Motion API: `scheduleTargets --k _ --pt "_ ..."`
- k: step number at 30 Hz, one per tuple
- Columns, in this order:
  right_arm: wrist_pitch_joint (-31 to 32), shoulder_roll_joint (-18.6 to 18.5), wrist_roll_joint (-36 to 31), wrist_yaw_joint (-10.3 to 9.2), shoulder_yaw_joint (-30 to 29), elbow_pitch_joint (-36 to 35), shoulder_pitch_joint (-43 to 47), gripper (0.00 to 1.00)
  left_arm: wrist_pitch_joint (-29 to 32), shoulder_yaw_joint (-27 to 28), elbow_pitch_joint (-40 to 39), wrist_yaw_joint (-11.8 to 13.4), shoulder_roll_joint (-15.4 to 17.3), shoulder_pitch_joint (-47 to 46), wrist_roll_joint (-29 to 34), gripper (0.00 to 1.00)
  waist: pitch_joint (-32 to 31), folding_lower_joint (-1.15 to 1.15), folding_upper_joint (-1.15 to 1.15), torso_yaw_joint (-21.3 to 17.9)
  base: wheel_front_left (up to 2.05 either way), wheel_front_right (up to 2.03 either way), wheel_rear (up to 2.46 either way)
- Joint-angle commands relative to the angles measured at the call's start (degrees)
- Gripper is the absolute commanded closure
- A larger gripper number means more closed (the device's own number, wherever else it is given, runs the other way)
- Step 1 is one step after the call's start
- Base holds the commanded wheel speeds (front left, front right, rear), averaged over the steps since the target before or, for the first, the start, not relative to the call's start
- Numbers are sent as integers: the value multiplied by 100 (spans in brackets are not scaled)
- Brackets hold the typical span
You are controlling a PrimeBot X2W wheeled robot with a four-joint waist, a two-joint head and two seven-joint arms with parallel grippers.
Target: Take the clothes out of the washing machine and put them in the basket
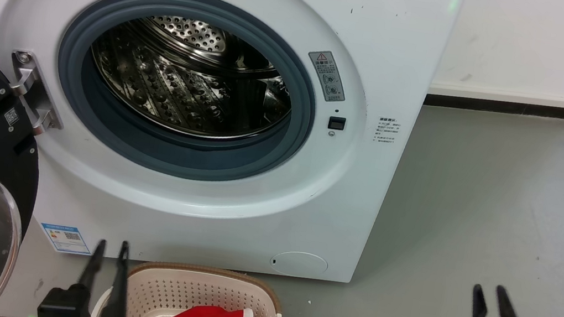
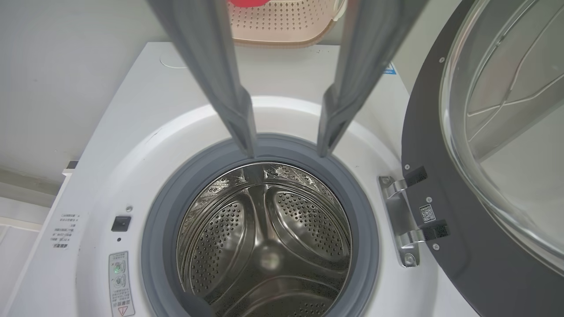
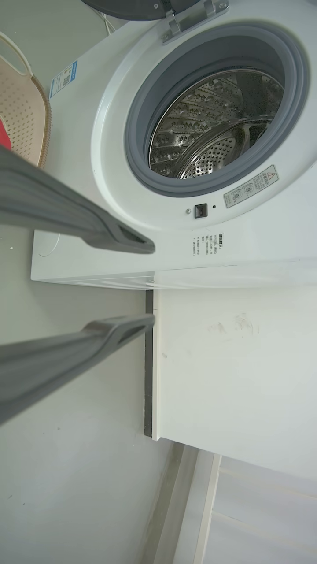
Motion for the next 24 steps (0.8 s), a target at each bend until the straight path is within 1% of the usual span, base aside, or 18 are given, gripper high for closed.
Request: scheduleTargets --k 1,3,14,24 --pt "0 0 17 0 7 45 10 100 21 6 68 -3 -1 5 -16 100 1 0 0 0 0 0 0" --pt "11 -1 66 0 9 128 23 100 51 10 170 -8 -3 26 -62 100 1 0 0 1 0 0 0" --pt "242 -88 1473 -1 35 302 -210 100 376 125 286 -164 -3 -179 -1379 100 14 0 0 24 0 0 0" --pt "439 -143 2582 -1 39 454 -404 100 616 200 357 -291 -3 -322 -2440 100 26 0 0 45 0 0 0"
